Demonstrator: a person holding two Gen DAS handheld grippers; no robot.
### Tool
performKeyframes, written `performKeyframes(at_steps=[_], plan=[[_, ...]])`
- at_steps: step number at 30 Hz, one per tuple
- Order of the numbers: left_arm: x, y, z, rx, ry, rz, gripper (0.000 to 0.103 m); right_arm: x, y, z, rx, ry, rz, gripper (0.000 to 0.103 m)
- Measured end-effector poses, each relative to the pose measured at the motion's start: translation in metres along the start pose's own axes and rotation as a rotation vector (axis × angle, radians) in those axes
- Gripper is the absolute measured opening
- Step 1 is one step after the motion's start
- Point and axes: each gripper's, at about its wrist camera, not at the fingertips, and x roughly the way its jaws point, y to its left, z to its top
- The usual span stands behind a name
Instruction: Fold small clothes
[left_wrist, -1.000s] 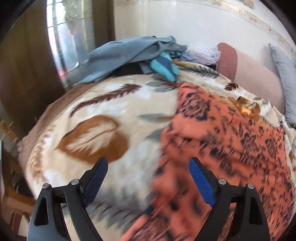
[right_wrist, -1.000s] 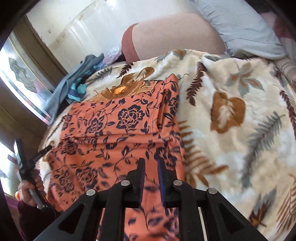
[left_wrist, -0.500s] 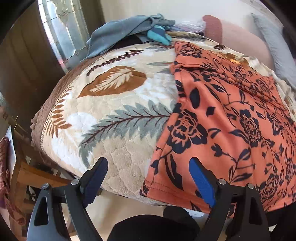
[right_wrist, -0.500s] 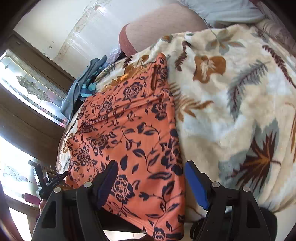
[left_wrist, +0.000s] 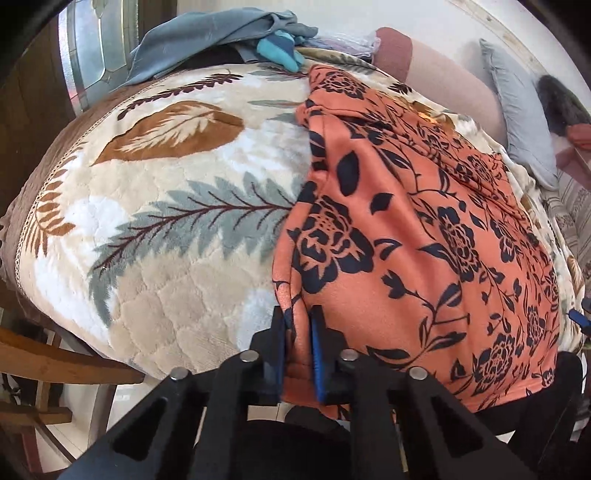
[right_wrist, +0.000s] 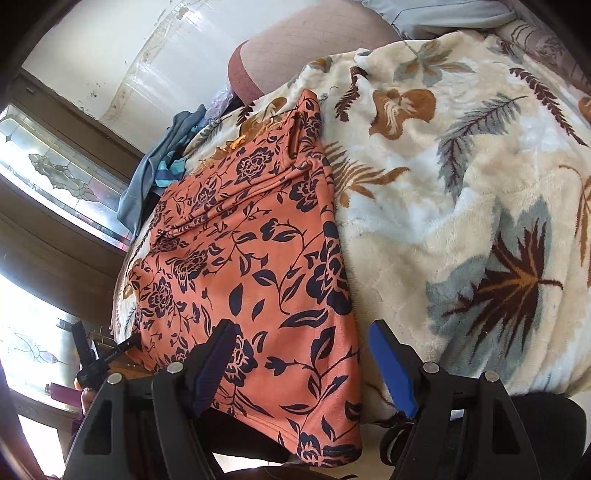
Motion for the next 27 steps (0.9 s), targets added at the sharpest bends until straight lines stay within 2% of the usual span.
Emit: performKeyframes(at_steps=[6, 10, 14, 17, 19, 20, 21, 22, 23, 24, 27], plan=[[-0.014, -0.002, -0.005, -0.007, -0.004, -0.033, 0.008, 0.005, 0.003, 0.000, -0.001, 0.004, 0.015, 0.077], [-0.039, 0.003, -0.022, -0.042, -0.008, -0.054, 0.008, 0.001, 0.002, -0.003, 0.003, -0.001, 0.024, 0.077], [-0.059, 0.006, -0.039, -0.044, -0.023, -0.043, 0.008, -0.004, -0.003, -0.007, 0.012, 0.001, 0.029, 0.077], [-0.055, 0.005, -0.039, -0.020, -0.022, 0.011, 0.010, -0.005, -0.006, -0.010, 0.023, 0.010, 0.056, 0.077], [-0.048, 0.004, -0.036, -0.016, 0.000, 0.015, 0.020, -0.005, -0.006, -0.012, 0.029, 0.023, 0.055, 0.077], [-0.045, 0.003, -0.034, -0.018, 0.007, 0.005, 0.038, -0.005, -0.006, -0.012, 0.029, 0.030, 0.053, 0.077], [-0.044, 0.003, -0.031, -0.026, 0.003, 0.006, 0.062, -0.005, -0.005, -0.014, 0.028, 0.037, 0.050, 0.077], [-0.045, 0.004, -0.029, -0.038, -0.011, 0.019, 0.071, -0.006, -0.005, -0.015, 0.024, 0.040, 0.047, 0.077], [-0.047, 0.006, -0.026, -0.054, -0.035, 0.027, 0.076, -0.008, -0.004, -0.017, 0.020, 0.042, 0.044, 0.077], [-0.049, 0.010, -0.024, -0.066, -0.049, 0.017, 0.076, -0.009, -0.004, -0.019, 0.019, 0.045, 0.041, 0.077], [-0.043, 0.019, -0.018, -0.095, -0.014, -0.005, 0.078, -0.009, -0.007, -0.024, 0.024, 0.061, 0.028, 0.077]])
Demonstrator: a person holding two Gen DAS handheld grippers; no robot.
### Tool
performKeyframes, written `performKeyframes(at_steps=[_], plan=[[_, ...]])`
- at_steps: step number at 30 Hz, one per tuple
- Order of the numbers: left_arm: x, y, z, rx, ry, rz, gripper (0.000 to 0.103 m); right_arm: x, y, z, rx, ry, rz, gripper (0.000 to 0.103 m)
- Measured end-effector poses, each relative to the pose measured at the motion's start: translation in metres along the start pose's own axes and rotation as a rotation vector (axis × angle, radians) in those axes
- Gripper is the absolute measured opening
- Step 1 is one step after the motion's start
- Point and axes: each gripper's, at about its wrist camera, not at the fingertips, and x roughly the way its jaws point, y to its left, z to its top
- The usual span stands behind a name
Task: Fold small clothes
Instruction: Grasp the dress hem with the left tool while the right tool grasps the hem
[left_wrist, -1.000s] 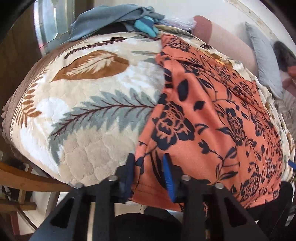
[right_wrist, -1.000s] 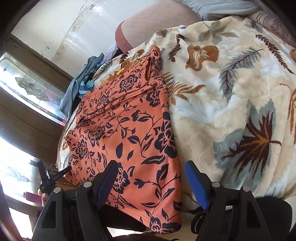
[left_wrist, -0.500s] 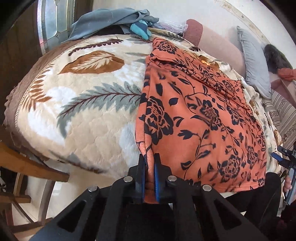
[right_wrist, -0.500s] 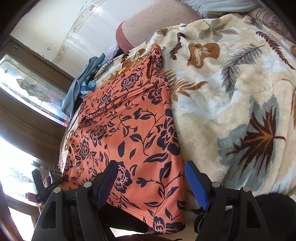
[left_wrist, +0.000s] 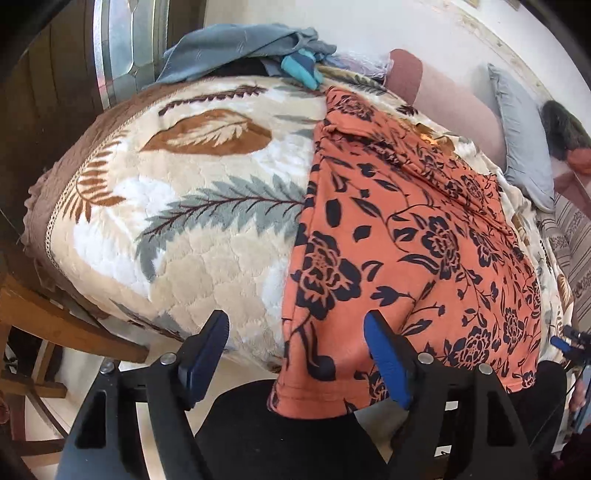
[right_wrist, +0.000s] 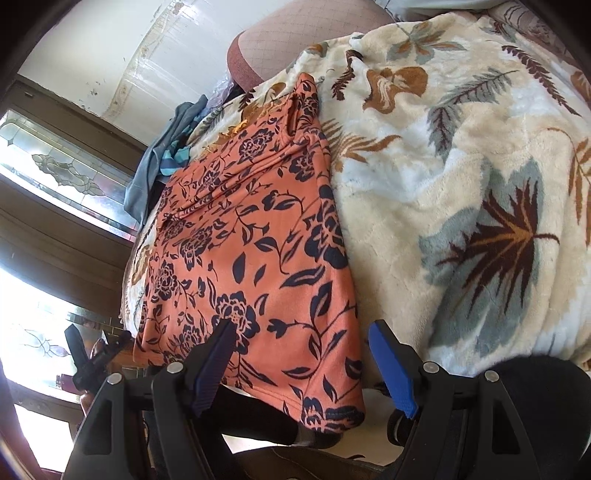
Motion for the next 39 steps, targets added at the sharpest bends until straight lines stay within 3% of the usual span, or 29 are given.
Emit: performKeyframes(at_steps=[8, 9, 12, 13, 14, 15, 16, 19, 21, 29, 33, 39], plan=[[0.027, 0.003, -0.017, 0.006, 0.133, -0.076, 0.076, 0.036, -0.008, -0.018, 0.049, 0.164, -0.060, 0.077], [0.028, 0.002, -0.019, 0.019, 0.143, -0.079, 0.073, 0.042, -0.009, -0.022, 0.049, 0.190, -0.079, 0.077], [0.033, -0.003, -0.022, 0.053, 0.174, -0.093, 0.043, 0.063, -0.012, -0.032, 0.076, 0.258, -0.114, 0.076], [0.035, -0.005, -0.023, 0.061, 0.183, -0.094, 0.041, 0.068, -0.014, -0.035, 0.094, 0.273, -0.113, 0.074], [0.036, -0.007, -0.023, 0.070, 0.188, -0.091, 0.038, 0.073, -0.016, -0.038, 0.110, 0.281, -0.103, 0.063], [0.036, -0.008, -0.023, 0.079, 0.186, -0.093, 0.035, 0.077, -0.017, -0.040, 0.116, 0.284, -0.101, 0.042], [0.037, -0.010, -0.024, 0.085, 0.185, -0.101, 0.028, 0.079, -0.017, -0.041, 0.113, 0.286, -0.114, 0.034], [0.035, -0.017, -0.020, 0.107, 0.177, -0.119, 0.018, 0.074, -0.013, -0.042, 0.080, 0.265, -0.134, 0.015], [0.031, -0.022, -0.018, 0.126, 0.166, -0.126, 0.016, 0.061, -0.003, -0.040, 0.032, 0.236, -0.132, 0.010], [-0.008, -0.025, 0.005, 0.080, 0.077, -0.254, 0.013, -0.017, 0.043, -0.020, -0.136, 0.023, 0.069, 0.009], [-0.034, -0.022, 0.027, 0.068, 0.009, -0.303, 0.013, -0.043, 0.053, 0.004, -0.117, -0.083, 0.179, 0.009], [-0.064, -0.021, 0.066, 0.071, -0.075, -0.356, 0.012, -0.067, 0.061, 0.037, -0.071, -0.162, 0.225, 0.009]])
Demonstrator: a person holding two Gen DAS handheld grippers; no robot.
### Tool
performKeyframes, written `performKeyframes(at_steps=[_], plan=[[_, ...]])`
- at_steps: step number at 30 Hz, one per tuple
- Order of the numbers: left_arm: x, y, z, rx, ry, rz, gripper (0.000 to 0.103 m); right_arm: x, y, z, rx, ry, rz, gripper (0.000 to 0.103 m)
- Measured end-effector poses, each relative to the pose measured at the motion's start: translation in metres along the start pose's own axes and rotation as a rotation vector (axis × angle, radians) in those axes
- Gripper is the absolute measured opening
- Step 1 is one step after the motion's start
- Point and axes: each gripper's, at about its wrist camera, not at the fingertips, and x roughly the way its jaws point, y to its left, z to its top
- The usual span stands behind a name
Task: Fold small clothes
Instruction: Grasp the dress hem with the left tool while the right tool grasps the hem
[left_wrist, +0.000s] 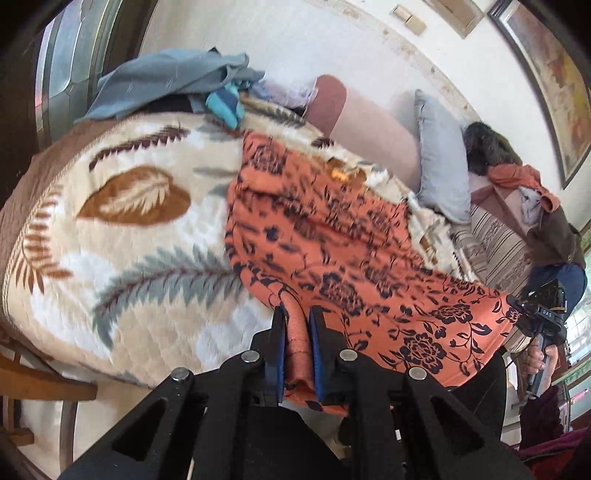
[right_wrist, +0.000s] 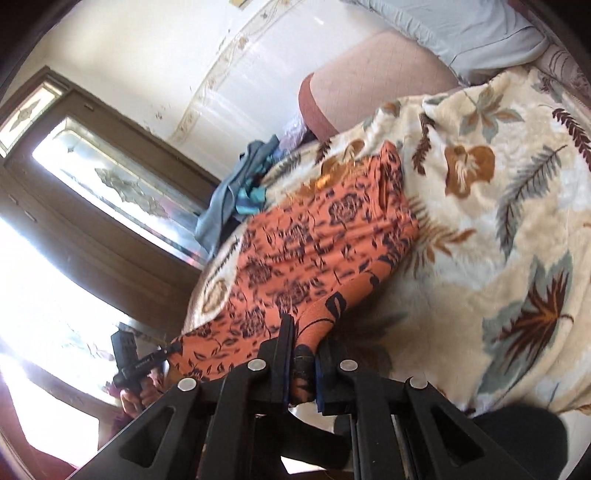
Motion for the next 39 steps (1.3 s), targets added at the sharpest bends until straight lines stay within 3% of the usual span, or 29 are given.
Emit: performKeyframes(at_steps=[9, 12, 15, 18, 22, 26, 27, 29, 30, 32, 35, 39], plan=[[0.007, -0.014, 0.089, 0.056, -0.053, 0.002, 0.009, -0.009, 0.002, 0.075, 0.064, -0.107, 0.043, 0.009], [0.023, -0.004, 0.129, 0.010, -0.059, 0.001, 0.009, 0.006, -0.005, 0.108, 0.090, -0.117, 0.044, 0.009], [0.050, 0.008, 0.168, -0.019, -0.050, 0.052, 0.009, 0.031, -0.017, 0.147, 0.124, -0.125, 0.041, 0.009], [0.075, 0.024, 0.181, -0.086, 0.008, 0.064, 0.009, 0.059, -0.031, 0.179, 0.149, -0.118, 0.007, 0.009], [0.079, 0.025, 0.131, -0.088, 0.095, 0.124, 0.014, 0.079, -0.043, 0.186, 0.142, -0.077, -0.022, 0.009], [0.078, 0.015, 0.041, -0.092, 0.214, 0.179, 0.041, 0.084, -0.056, 0.163, 0.120, -0.042, -0.059, 0.009], [0.077, 0.011, 0.020, -0.111, 0.235, 0.171, 0.042, 0.083, -0.061, 0.157, 0.132, -0.038, -0.058, 0.009], [0.075, -0.002, -0.015, -0.154, 0.249, 0.110, 0.049, 0.081, -0.069, 0.146, 0.155, -0.034, -0.054, 0.009], [0.076, -0.010, -0.030, -0.169, 0.258, 0.101, 0.061, 0.079, -0.070, 0.142, 0.165, -0.033, -0.053, 0.009], [0.080, -0.026, -0.053, -0.170, 0.247, 0.123, 0.070, 0.074, -0.069, 0.134, 0.172, -0.035, -0.044, 0.009], [0.094, -0.036, -0.065, -0.169, 0.229, 0.158, 0.070, 0.067, -0.061, 0.125, 0.165, -0.033, -0.036, 0.009], [0.115, -0.036, -0.073, -0.211, 0.255, 0.103, 0.069, 0.059, -0.049, 0.112, 0.142, -0.022, -0.035, 0.009]])
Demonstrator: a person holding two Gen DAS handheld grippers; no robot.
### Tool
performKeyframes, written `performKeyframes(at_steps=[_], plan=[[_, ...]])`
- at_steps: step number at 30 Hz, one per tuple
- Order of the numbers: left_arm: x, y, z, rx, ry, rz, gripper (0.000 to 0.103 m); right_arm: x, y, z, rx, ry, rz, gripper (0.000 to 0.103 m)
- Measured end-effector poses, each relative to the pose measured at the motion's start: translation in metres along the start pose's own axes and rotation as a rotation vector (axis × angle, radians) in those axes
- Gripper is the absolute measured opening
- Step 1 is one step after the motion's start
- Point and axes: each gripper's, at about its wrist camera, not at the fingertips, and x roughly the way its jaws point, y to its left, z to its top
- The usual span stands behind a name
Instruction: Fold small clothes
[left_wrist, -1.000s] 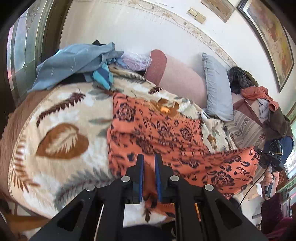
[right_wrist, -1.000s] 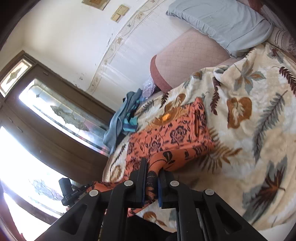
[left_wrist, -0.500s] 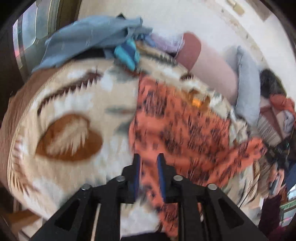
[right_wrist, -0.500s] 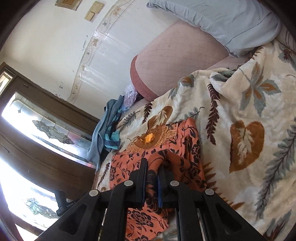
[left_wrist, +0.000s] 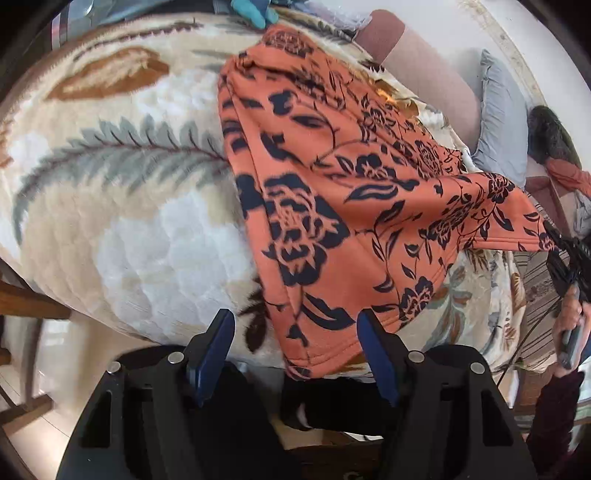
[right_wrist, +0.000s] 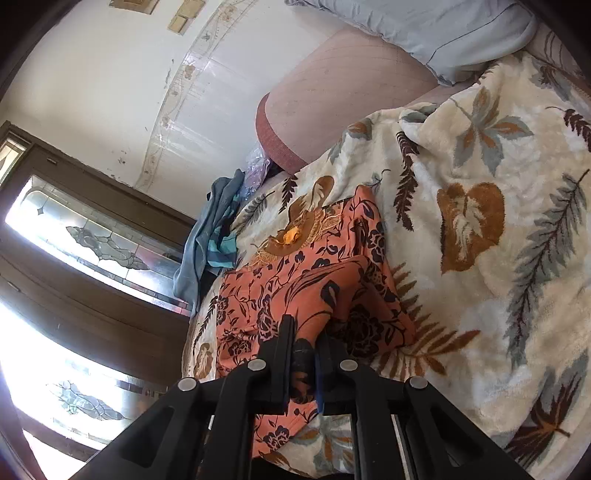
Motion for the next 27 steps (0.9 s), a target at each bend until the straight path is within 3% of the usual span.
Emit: performKeyframes(at_steps=[2, 5, 12, 16, 20, 24, 25, 26, 27], plan=[[0.010, -0.003, -0.002, -0.012, 0.028, -0.023, 0.062, -0.004, 0.003, -0.007, -0.014, 0.001, -0.010, 0.009], [0.022, 0.004, -0.011, -0.073, 0.065, -0.071, 0.038, -0.008, 0.003, -0.014, -0.011, 0.007, -0.001, 0.009], [0.030, 0.020, -0.013, -0.158, 0.061, -0.091, 0.023, -0.007, 0.008, -0.023, -0.020, 0.023, 0.003, 0.009], [0.021, 0.020, -0.009, -0.153, 0.011, -0.078, 0.022, -0.007, 0.009, -0.026, -0.027, 0.023, 0.000, 0.009], [0.028, 0.021, -0.003, -0.184, 0.006, -0.093, 0.033, -0.006, 0.006, -0.028, -0.012, 0.023, -0.003, 0.009], [0.031, 0.008, -0.005, -0.130, -0.010, -0.076, 0.033, -0.004, 0.005, -0.031, -0.007, 0.026, -0.005, 0.009], [0.031, 0.008, -0.005, -0.135, -0.015, -0.086, 0.026, -0.004, 0.006, -0.031, -0.009, 0.026, -0.005, 0.009], [0.031, 0.010, -0.004, -0.139, -0.017, -0.100, 0.007, -0.004, 0.008, -0.032, -0.013, 0.025, -0.008, 0.009], [0.029, 0.012, -0.004, -0.142, -0.019, -0.116, 0.007, -0.005, 0.009, -0.032, -0.015, 0.024, -0.006, 0.009]])
